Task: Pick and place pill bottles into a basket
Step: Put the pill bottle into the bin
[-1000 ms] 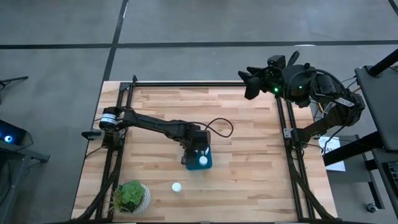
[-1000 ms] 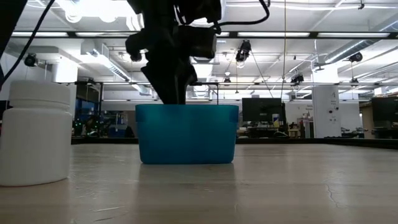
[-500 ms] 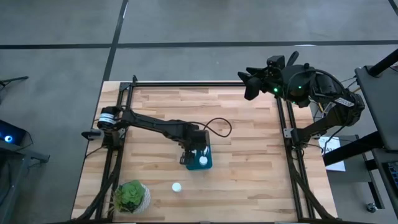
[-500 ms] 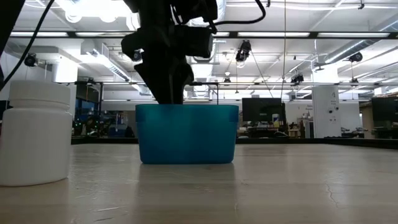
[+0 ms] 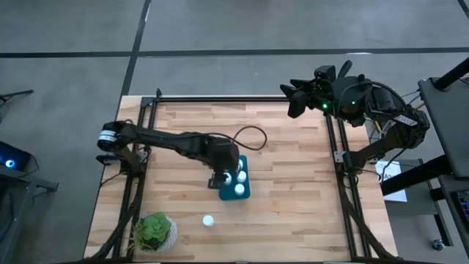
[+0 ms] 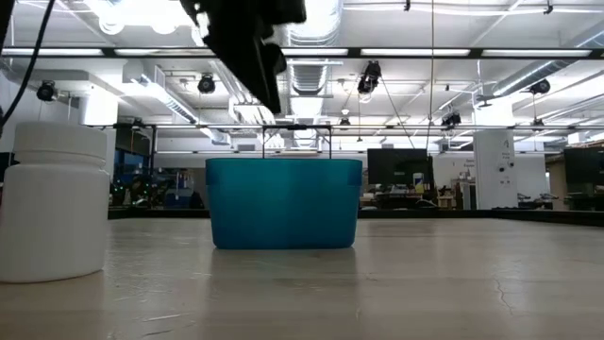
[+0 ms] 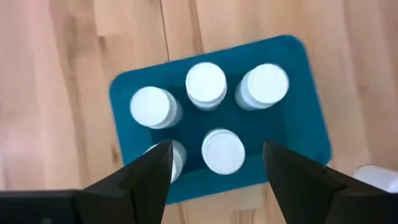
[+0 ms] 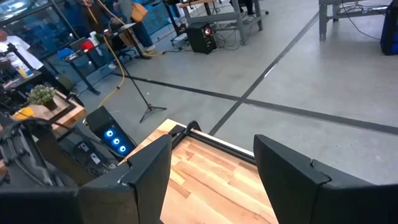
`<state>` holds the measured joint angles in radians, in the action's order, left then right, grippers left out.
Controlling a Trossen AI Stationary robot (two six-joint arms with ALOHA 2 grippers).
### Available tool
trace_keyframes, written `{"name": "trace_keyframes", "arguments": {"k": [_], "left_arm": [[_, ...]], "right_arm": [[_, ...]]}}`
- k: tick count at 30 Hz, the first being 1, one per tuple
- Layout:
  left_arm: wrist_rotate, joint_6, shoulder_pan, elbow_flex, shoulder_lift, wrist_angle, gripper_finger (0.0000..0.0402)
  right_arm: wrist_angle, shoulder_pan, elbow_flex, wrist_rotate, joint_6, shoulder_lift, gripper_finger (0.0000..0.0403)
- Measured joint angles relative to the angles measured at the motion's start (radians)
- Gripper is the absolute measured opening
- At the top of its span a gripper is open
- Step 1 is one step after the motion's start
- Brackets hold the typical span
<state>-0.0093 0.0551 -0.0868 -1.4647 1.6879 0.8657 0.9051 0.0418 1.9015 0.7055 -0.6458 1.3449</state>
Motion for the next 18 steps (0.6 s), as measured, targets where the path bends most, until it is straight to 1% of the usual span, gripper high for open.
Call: {"name": "trace_keyframes", "arguments": {"k": [6,9,13,18], "left_arm": [[0.005,0.000,0.000,0.000,-0.122,0.012,0.0233],[0.033,0.000,-0.003,0.000,-0.179,0.013,0.0233],[0.107,0.003,-0.023,0.001,-0.242,0.026,0.0233],[0.195,0.024,-0.079,0.004,-0.295,0.081,0.0233]], "right_arm": [[-0.003,0.000,0.000,0.000,0.002,0.000,0.0219],[-0.003,0.000,0.000,0.000,0.002,0.000,0.0219],[-0.004,0.000,0.000,0.001,0.002,0.000,0.0219],[-0.004,0.000,0.000,0.001,0.001,0.000,0.0219]]}}
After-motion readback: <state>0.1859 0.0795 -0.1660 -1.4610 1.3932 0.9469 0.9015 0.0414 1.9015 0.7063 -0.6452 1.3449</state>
